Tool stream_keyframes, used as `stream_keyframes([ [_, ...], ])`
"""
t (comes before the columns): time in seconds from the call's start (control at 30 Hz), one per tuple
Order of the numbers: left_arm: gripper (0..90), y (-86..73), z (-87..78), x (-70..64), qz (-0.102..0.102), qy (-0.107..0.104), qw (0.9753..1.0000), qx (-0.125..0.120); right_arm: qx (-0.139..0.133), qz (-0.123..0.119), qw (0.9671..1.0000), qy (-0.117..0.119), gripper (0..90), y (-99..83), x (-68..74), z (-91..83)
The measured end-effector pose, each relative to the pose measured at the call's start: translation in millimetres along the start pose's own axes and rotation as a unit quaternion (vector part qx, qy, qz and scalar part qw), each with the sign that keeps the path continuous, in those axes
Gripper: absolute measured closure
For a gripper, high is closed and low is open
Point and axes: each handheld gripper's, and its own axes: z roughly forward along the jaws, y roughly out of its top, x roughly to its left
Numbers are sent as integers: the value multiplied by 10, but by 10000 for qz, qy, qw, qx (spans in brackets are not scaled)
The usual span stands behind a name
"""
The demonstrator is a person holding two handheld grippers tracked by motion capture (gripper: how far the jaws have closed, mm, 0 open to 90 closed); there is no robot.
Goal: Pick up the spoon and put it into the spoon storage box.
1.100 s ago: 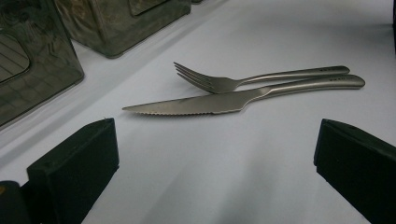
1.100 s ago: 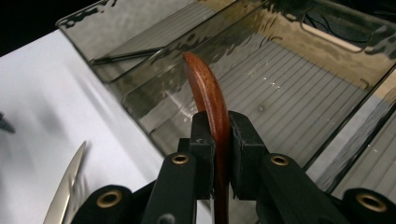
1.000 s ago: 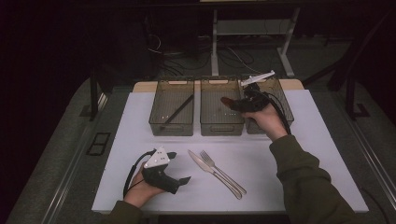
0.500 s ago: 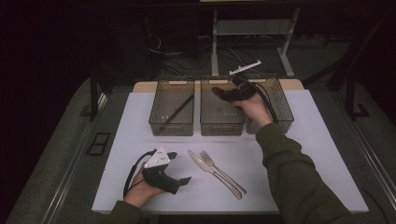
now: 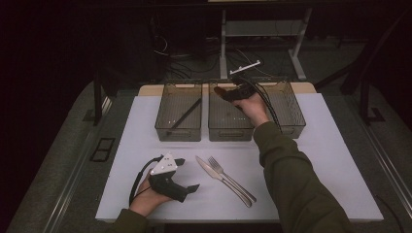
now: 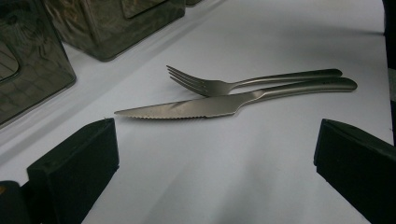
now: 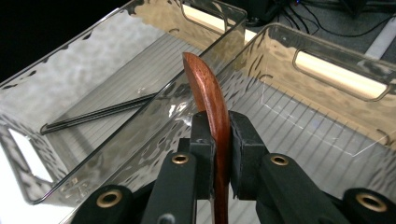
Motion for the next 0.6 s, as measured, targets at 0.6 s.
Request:
stream_keyframes([
  [0.6, 0, 4, -1, -10, 14, -47, 10000, 9, 444, -47, 9989, -115, 697, -94, 49, 334],
])
